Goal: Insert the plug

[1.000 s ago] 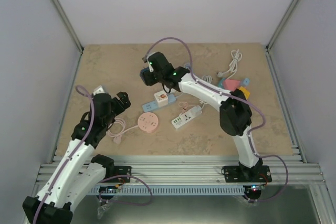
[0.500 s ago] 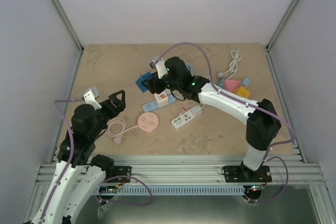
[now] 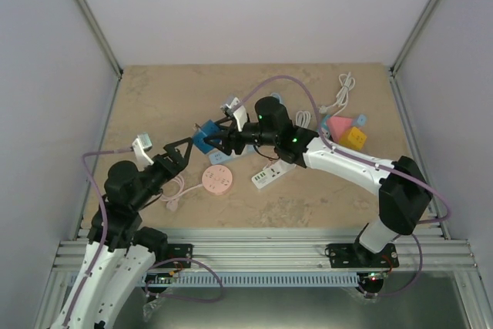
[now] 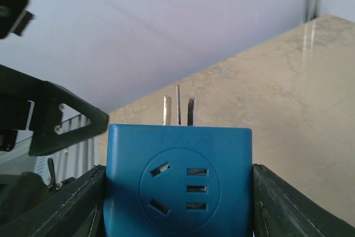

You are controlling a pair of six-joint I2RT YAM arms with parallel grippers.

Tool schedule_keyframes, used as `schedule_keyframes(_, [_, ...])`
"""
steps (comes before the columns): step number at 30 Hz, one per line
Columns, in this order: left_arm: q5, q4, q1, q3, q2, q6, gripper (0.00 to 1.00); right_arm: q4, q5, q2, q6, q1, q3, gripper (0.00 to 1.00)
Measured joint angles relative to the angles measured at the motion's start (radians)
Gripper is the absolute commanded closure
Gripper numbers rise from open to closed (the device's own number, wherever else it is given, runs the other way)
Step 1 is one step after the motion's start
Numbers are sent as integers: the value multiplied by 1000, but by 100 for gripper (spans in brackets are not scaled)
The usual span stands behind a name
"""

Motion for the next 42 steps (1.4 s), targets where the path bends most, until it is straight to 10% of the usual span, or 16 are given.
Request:
schedule_keyframes(12, [188,219,0,-42,42,-106,1,80,-104,-5,-40,4,-39,50])
schedule_keyframes(28, [106,137,0,-24,148,-77,1,92,-78,10,-77,26,-26,47])
schedule_keyframes(42, [190,166,10,-34,230,-100,41,84,-73,19,-152,46,-23,35])
